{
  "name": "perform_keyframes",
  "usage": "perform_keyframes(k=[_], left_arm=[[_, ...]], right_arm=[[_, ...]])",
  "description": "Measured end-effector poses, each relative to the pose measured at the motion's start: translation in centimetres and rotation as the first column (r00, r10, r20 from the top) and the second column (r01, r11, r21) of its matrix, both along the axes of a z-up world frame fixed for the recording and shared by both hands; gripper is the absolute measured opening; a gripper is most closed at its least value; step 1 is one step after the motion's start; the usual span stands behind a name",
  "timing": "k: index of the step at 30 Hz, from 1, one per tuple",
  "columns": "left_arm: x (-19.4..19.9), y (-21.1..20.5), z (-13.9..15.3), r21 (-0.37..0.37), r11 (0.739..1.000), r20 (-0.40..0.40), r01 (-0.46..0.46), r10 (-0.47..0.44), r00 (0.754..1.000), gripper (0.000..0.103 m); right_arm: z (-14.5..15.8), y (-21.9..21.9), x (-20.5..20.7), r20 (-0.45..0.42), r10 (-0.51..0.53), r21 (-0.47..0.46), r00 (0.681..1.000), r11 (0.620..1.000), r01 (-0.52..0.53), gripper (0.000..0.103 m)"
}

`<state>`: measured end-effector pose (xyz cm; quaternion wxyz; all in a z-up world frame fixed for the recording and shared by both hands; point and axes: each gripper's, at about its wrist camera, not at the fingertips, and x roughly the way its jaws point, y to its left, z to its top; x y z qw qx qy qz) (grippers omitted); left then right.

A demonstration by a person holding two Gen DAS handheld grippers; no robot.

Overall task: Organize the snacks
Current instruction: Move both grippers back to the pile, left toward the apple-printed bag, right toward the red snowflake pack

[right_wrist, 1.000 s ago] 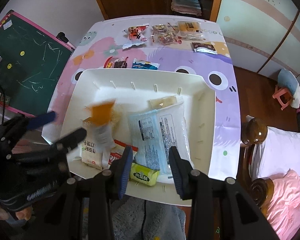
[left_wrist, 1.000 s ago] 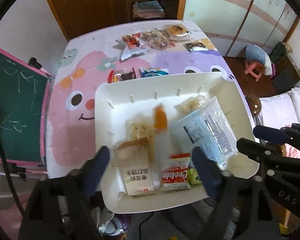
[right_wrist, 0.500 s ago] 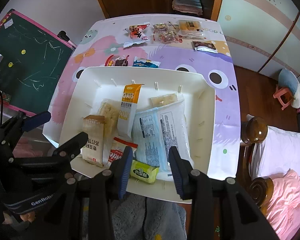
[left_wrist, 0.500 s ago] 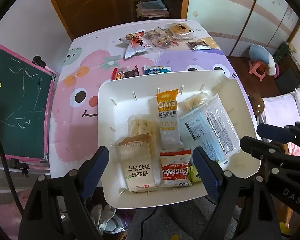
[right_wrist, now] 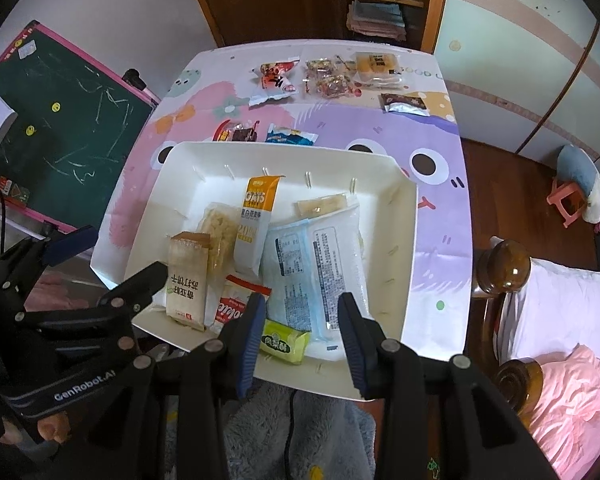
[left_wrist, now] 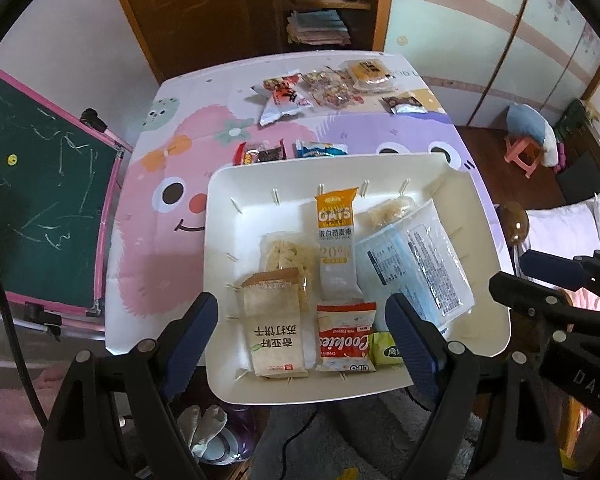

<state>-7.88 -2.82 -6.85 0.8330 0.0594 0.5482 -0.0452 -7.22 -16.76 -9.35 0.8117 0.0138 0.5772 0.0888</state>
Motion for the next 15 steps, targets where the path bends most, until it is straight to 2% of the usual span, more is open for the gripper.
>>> perform_keyframes(k=[9, 15], left_arm=[[0.7, 1.5, 3.6, -0.011, 0.997, 0.061, -0.07, 0.07, 0.996, 0.085], [3.6, 2.6, 6.7, 0.003, 0.997, 0.129, -0.081, 0.08, 0.988, 0.085]], right_arm=[[2.8, -1.9, 1.2, 0.055, -0.028, 0.062, 0.998, 0.998, 0.025, 0.038], [5.7, -3.3, 3.6, 0.117, -0.06, 0.045, 0.991, 0.997, 0.055, 0.038]])
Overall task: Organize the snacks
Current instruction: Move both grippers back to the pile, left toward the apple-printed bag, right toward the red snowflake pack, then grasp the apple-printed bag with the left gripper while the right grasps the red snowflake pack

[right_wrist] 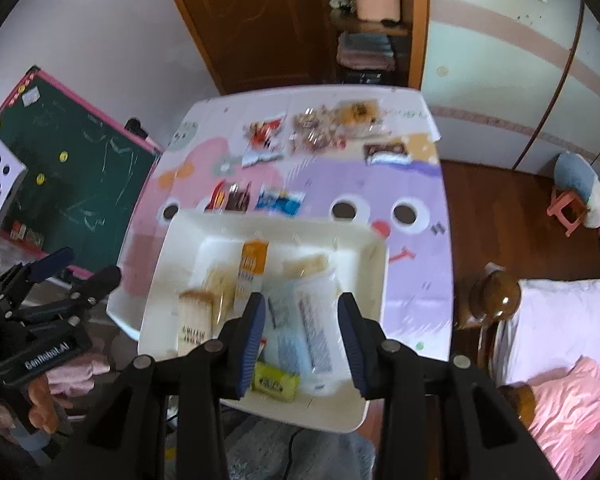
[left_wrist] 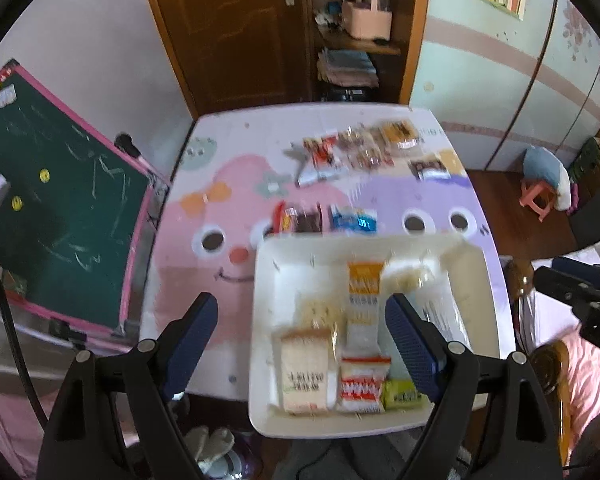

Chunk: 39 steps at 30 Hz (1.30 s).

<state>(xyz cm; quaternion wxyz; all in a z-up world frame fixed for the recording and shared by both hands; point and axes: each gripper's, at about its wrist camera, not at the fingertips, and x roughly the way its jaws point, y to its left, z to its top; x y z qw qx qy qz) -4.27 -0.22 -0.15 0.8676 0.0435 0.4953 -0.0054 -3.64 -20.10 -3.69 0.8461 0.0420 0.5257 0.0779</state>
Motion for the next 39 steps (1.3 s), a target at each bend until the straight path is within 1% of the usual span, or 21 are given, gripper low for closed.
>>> perform_keyframes(k=[5, 10, 14, 18, 21, 22, 25, 27, 29, 31, 33, 35, 37, 39], left_arm=[[4.4, 0.6, 2.6, -0.007, 1.0, 0.05, 0.003, -0.002, 0.999, 0.085], [9.2, 0.4, 4.8, -0.014, 1.0, 0.074, 0.015, -0.014, 0.997, 0.085], [13.1, -0.3, 6.0, -0.004, 0.999, 0.1, 0.039, -0.039, 0.994, 0.089], [17.5, -1.3, 5.7, 0.019, 0.998, 0.113, 0.06, -0.062, 0.992, 0.091], [21.4, -1.8, 4.0, 0.014, 0.998, 0.096, 0.068, -0.069, 0.993, 0.091], [22.7, -2.0, 3.2, 0.011, 0.998, 0.084, 0.067, -0.068, 0.994, 0.091], [26.9, -2.2, -0.2, -0.006, 0.998, 0.043, 0.064, -0.064, 0.997, 0.091], [29.8, -2.2, -3.5, -0.013, 0.999, -0.014, 0.05, -0.05, 0.999, 0.091], [31.5, -2.0, -6.4, -0.037, 0.999, -0.074, 0.035, -0.038, 0.997, 0.091], [33.1, -1.8, -9.6, -0.062, 0.998, -0.145, 0.013, -0.022, 0.989, 0.091], [34.3, -1.7, -12.7, -0.084, 0.996, -0.198, -0.006, -0.011, 0.98, 0.091], [34.8, -1.8, -15.4, -0.084, 0.996, -0.24, -0.027, 0.006, 0.971, 0.091], [35.6, -1.9, -17.4, -0.09, 0.995, -0.271, -0.044, 0.018, 0.962, 0.091], [36.1, -1.8, -19.2, -0.096, 0.993, -0.297, -0.062, 0.031, 0.954, 0.091]], right_arm=[[2.7, -1.5, 3.1, 0.056, -0.029, -0.039, 0.998, 0.999, 0.032, 0.042], [5.0, -4.2, 7.8, 0.088, -0.079, -0.047, 0.993, 0.995, 0.083, 0.045], [5.5, -6.2, 11.8, 0.093, -0.126, -0.058, 0.988, 0.99, 0.131, 0.052], [4.2, -7.8, 16.4, 0.066, -0.161, -0.051, 0.985, 0.985, 0.165, 0.056], [1.8, -8.3, 19.6, 0.036, -0.169, -0.064, 0.985, 0.983, 0.171, 0.061], [0.3, -8.4, 21.1, 0.008, -0.171, -0.068, 0.985, 0.983, 0.171, 0.062], [-3.2, -8.7, 23.9, -0.047, -0.163, -0.04, 0.986, 0.986, 0.161, 0.068], [-5.9, -8.9, 25.7, -0.076, -0.162, -0.033, 0.984, 0.987, 0.16, 0.074], [-8.7, -9.1, 27.2, -0.109, -0.168, -0.036, 0.98, 0.986, 0.165, 0.076], [-11.8, -9.5, 28.6, -0.155, -0.178, -0.014, 0.972, 0.984, 0.178, 0.079], [-14.2, -9.8, 29.6, -0.184, -0.19, -0.009, 0.964, 0.981, 0.192, 0.082], [-16.8, -10.0, 30.5, -0.204, -0.194, -0.027, 0.96, 0.981, 0.192, 0.082], [-18.8, -10.1, 31.2, -0.223, -0.192, -0.041, 0.956, 0.981, 0.188, 0.083], [-20.2, -10.0, 31.6, -0.232, -0.188, -0.037, 0.954, 0.982, 0.184, 0.083]])
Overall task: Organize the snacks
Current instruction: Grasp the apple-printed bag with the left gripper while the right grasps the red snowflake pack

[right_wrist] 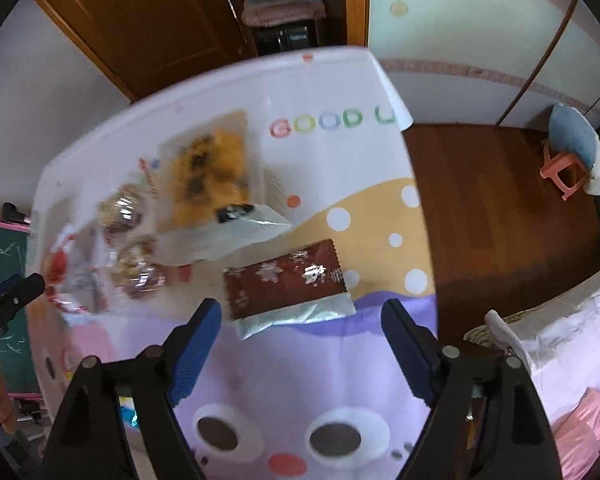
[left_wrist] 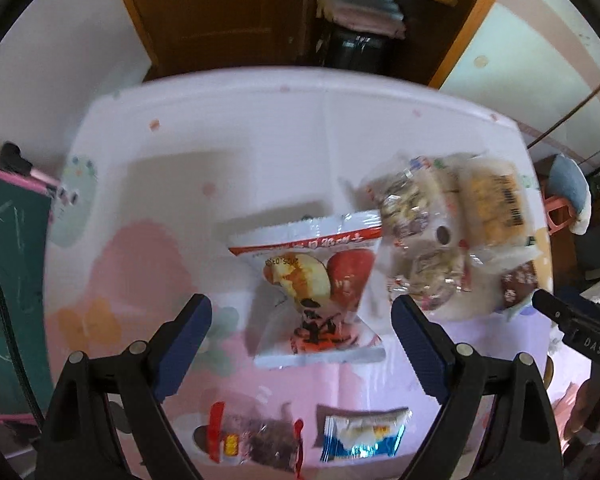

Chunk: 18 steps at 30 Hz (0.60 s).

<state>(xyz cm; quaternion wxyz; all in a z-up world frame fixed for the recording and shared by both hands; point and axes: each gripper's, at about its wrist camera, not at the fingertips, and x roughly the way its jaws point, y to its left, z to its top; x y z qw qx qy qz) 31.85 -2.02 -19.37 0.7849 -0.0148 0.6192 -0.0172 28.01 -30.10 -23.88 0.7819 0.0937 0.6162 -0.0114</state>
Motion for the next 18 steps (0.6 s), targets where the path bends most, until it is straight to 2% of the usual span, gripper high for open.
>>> perform_keyframes(k=[5, 8, 13, 16, 17, 18], left_arm=[[0.9, 0.1, -2.6, -0.008, 1.0, -0.032, -0.014, 0.014, 0.999, 0.091], [1.3, 0.1, -3.6, -0.015, 1.0, -0.044, -0.024, 0.024, 0.999, 0.091], [1.7, -0.2, -4.9, -0.016, 0.999, -0.063, -0.031, 0.03, 0.998, 0.09], [1.6, -0.6, -5.5, -0.02, 1.0, -0.079, -0.015, 0.013, 0.997, 0.076], [1.5, -0.6, -5.8, -0.023, 1.0, -0.089, -0.011, 0.009, 0.996, 0.063], [1.5, -0.5, -6.1, -0.029, 1.0, -0.102, -0.011, 0.008, 0.995, 0.059]], right_arm=[[-2.5, 0.5, 0.7, -0.019, 0.014, -0.02, 1.0, 1.0, -0.015, 0.084], [-2.9, 1.3, 0.8, -0.007, 0.036, -0.03, 0.999, 0.999, -0.036, 0.09], [-3.5, 3.5, 1.0, -0.033, 0.097, -0.142, 0.995, 0.985, -0.101, 0.093], [-3.5, 3.8, 0.7, -0.027, 0.094, -0.144, 0.995, 0.985, -0.097, 0.092], [-3.5, 3.8, 0.7, -0.028, 0.091, -0.144, 0.995, 0.985, -0.095, 0.091], [-3.5, 3.8, 0.6, -0.028, 0.09, -0.145, 0.996, 0.985, -0.093, 0.088]])
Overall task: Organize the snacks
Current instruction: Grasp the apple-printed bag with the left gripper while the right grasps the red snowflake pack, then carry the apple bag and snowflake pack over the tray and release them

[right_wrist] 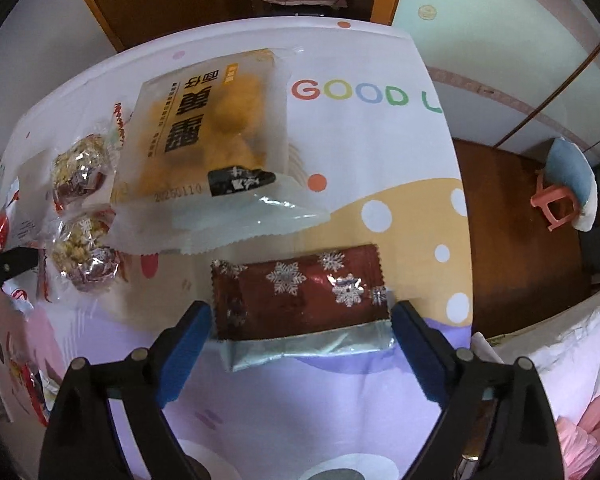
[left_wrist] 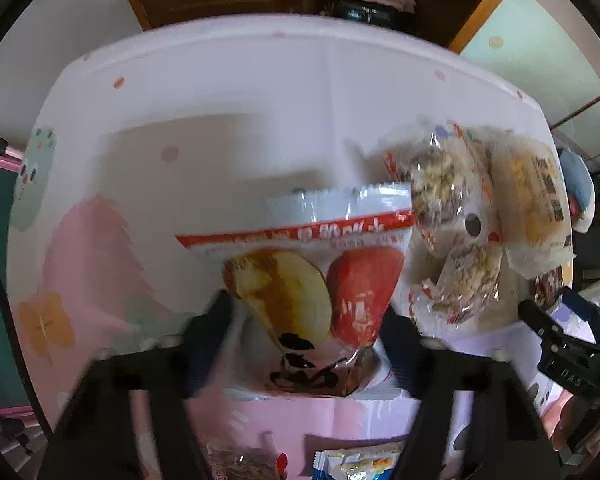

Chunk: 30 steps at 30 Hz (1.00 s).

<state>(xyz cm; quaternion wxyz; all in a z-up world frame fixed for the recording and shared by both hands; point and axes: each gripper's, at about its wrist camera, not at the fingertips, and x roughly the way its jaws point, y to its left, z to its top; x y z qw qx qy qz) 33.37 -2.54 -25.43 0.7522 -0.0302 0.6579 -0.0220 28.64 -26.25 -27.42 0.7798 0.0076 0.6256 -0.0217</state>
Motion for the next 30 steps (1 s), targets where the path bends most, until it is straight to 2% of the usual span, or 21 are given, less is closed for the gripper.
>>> perform_keyframes(k=[4, 5, 9, 12, 16, 21, 30], left_arm=[[-0.6, 0.5, -0.5, -0.014, 1.0, -0.005, -0.021, 0.021, 1.0, 0.052], [-0.7, 0.6, -0.5, -0.018, 1.0, -0.004, -0.025, 0.025, 1.0, 0.05], [-1.6, 1.3, -0.4, -0.018, 0.999, -0.005, -0.03, 0.03, 1.0, 0.048], [-2.2, 1.2, -0.2, -0.018, 0.999, 0.001, -0.031, 0.031, 1.0, 0.047], [-3.2, 1.3, 0.8, -0.016, 1.0, 0.023, -0.021, 0.021, 1.0, 0.047], [-4.3, 0.9, 3.8, -0.003, 1.0, 0.084, 0.023, -0.022, 0.996, 0.047], [-9.5, 0.6, 11.2, -0.019, 0.997, 0.18, 0.079, -0.074, 0.981, 0.047]], right_arm=[[0.1, 0.3, -0.5, -0.006, -0.001, -0.001, 1.0, 1.0, 0.001, 0.077], [0.5, 0.8, -0.7, -0.005, 0.004, -0.002, 1.0, 1.0, -0.004, 0.069], [1.3, 1.7, -1.1, -0.006, 0.027, -0.002, 1.0, 1.0, -0.027, 0.049], [1.6, 2.1, -1.6, -0.003, 0.031, 0.014, 1.0, 0.999, -0.031, 0.042], [1.9, 1.8, -2.4, -0.03, 0.007, 0.104, 1.0, 0.995, -0.004, 0.039], [2.8, 2.1, -4.3, -0.035, 0.011, 0.133, 0.999, 0.991, -0.006, 0.039], [8.9, 3.4, -8.5, 0.058, 0.051, 0.208, 0.997, 0.976, -0.063, 0.039]])
